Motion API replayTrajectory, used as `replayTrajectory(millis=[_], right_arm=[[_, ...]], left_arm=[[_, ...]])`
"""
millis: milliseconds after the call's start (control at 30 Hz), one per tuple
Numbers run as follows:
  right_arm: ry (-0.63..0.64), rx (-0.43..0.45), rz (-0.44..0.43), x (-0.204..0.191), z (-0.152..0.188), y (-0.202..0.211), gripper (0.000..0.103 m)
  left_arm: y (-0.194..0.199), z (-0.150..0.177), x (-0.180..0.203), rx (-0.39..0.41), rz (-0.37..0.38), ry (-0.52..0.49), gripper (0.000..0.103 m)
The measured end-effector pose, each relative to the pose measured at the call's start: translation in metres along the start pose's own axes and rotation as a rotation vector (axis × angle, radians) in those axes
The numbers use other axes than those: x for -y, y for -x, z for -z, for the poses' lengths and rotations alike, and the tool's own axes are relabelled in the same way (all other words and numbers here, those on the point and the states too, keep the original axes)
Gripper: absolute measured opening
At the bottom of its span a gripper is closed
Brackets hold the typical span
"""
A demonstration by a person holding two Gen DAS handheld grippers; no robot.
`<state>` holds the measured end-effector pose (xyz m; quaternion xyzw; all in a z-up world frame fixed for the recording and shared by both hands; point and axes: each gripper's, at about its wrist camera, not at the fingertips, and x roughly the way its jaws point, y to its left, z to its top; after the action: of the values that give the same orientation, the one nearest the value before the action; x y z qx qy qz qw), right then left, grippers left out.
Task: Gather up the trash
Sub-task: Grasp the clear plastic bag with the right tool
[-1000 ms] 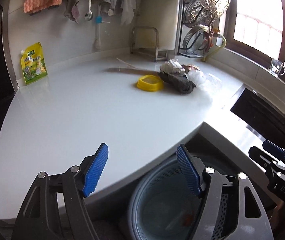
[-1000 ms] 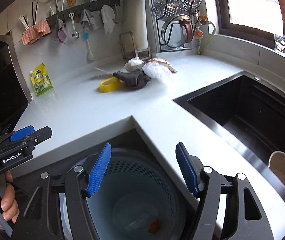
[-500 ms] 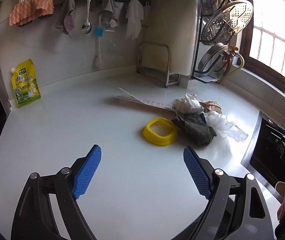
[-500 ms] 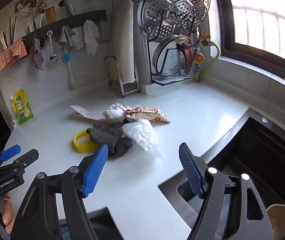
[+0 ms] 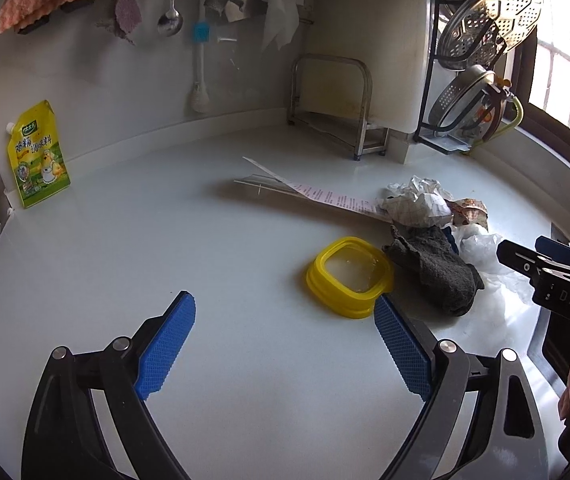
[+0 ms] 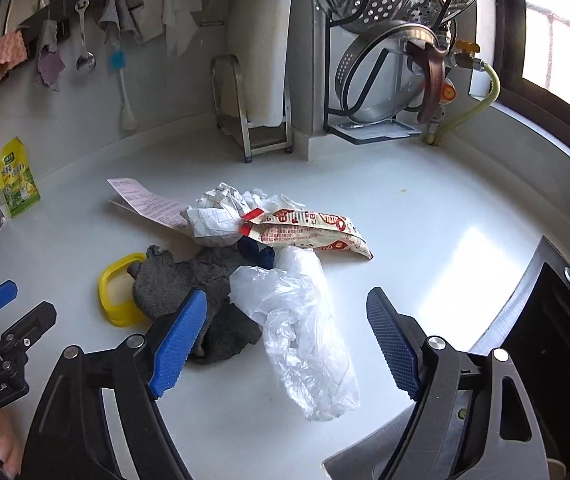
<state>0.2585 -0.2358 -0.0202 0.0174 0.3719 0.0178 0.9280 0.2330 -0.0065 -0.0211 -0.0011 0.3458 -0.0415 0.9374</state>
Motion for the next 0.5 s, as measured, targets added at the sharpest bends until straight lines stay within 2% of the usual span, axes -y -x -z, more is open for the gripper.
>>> replayTrajectory(millis=[167,367,433,500], right_arm=[[-0.011,-0.053,-0.001,0.005,-0.003,-0.024,0.079],[-0.048,-0.074,-0.029,0.012,-0.004,-0.037,0.076],[-0.055,-0.079,-0.044,0.014,-0.004,-0.039,0.058],[-0.056,-0.093,-0.051,0.015,-0.003,-0.041,0.047]], left_arm=[[-0.006,0.0,-0.001,-0.008,-0.004,0.001,0.09],[-0.012,0.0,0.005,-0.022,-0.003,-0.008,0.09],[-0.012,0.0,0.007,-0.023,0.001,-0.012,0.09],[-0.013,-0.001,0.009,-0.025,0.005,-0.012,0.091]])
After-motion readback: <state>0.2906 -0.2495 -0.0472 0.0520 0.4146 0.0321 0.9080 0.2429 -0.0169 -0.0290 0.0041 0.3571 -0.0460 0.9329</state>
